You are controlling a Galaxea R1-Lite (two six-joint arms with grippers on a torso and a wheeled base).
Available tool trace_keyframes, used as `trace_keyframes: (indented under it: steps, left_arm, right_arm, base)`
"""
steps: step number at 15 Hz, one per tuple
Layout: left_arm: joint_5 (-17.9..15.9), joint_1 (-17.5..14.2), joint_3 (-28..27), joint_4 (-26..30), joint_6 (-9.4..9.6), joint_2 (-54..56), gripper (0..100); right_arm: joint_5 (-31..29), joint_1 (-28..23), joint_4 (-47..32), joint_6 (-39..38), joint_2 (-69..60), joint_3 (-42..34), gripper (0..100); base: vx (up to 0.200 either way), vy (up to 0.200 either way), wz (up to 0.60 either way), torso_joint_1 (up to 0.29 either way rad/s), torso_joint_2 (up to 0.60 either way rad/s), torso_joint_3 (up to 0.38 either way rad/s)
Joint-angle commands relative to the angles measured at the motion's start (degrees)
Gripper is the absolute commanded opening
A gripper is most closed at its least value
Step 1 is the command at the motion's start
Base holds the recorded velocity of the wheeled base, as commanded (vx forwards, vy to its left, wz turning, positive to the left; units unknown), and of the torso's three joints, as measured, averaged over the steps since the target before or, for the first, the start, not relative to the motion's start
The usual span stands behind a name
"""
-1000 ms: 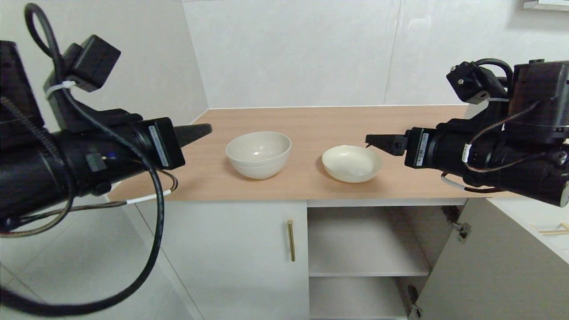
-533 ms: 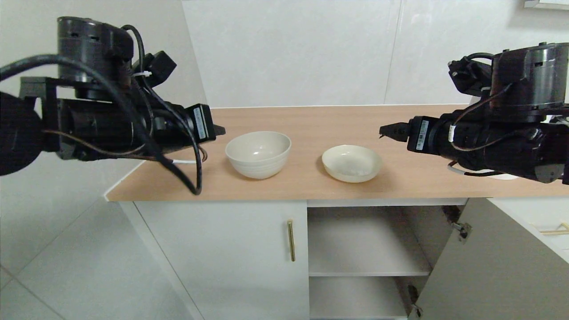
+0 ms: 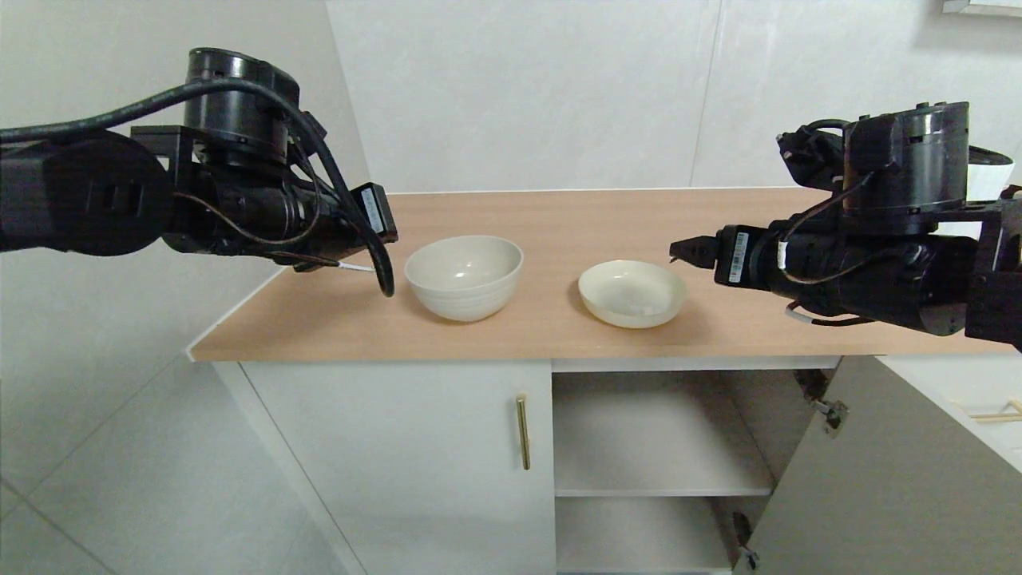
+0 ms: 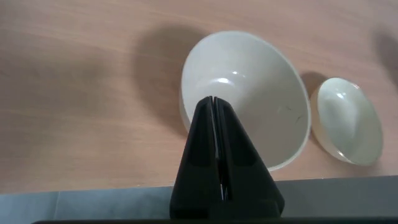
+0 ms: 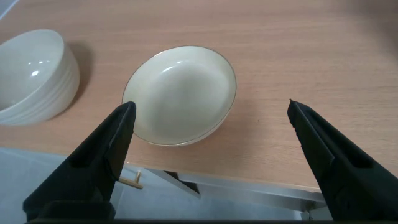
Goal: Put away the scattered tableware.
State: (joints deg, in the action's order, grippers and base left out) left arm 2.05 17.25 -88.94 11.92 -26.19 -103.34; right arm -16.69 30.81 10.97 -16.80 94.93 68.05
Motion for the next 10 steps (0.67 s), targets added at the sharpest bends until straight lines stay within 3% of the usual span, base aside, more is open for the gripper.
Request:
trace_keyframes:
  steps: [1, 2, 10]
  left_arm:
    - [0.06, -0.46, 0.17, 0.03, 0.08, 1.21, 0]
    - [0.06, -1.34, 0.0, -0.15, -0.01, 0.77, 100]
    - [0.24, -1.61, -2.2, -0.15, 0.61, -8.46, 100]
  right_arm:
    - [-0.01, 0.04, 0.01, 0.01, 0.08, -0.02, 100]
    - [-0.01, 0.04, 0.01, -0.08, 0.08, -0.11, 100]
    - [-0.01, 0.04, 0.01, -0.08, 0.17, -0.11, 100]
  base:
    - [0.0, 0.0, 0.0, 0.0, 0.0, 0.0]
    - [0.0, 0.0, 0.0, 0.0, 0.0, 0.0]
    - [0.0, 0.0, 0.0, 0.0, 0.0, 0.0]
